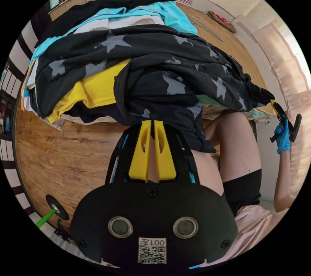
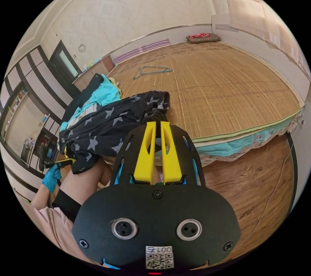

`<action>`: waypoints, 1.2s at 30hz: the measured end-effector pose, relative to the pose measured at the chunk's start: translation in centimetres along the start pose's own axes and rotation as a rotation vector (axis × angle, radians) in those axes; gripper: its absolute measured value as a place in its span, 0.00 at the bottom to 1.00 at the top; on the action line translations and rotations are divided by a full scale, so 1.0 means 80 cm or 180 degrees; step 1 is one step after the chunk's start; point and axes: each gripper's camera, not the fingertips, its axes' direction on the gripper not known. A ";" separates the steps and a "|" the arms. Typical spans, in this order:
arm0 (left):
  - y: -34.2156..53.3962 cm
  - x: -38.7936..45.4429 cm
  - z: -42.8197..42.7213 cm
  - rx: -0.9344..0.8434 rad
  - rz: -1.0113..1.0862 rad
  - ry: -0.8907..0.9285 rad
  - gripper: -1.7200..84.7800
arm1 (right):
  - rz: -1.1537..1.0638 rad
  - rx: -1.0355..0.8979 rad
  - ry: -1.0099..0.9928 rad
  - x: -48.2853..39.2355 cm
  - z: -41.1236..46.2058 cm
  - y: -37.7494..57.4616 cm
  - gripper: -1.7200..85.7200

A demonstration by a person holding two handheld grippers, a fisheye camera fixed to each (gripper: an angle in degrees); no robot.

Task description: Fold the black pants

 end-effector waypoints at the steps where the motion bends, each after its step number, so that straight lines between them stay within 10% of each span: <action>1: -0.001 0.001 -0.001 0.0010 0.0026 -0.0013 0.01 | 0.0005 0.0006 0.0000 -0.002 -0.002 0.000 0.04; 18: 0.049 -0.067 -0.187 0.0909 0.0031 -0.1575 0.00 | -0.0193 0.0520 0.0744 -0.009 -0.125 -0.011 0.04; 36: 0.099 -0.094 -0.134 0.0447 0.0824 -0.1266 0.00 | 0.0328 0.0117 0.0321 0.014 -0.219 0.150 0.04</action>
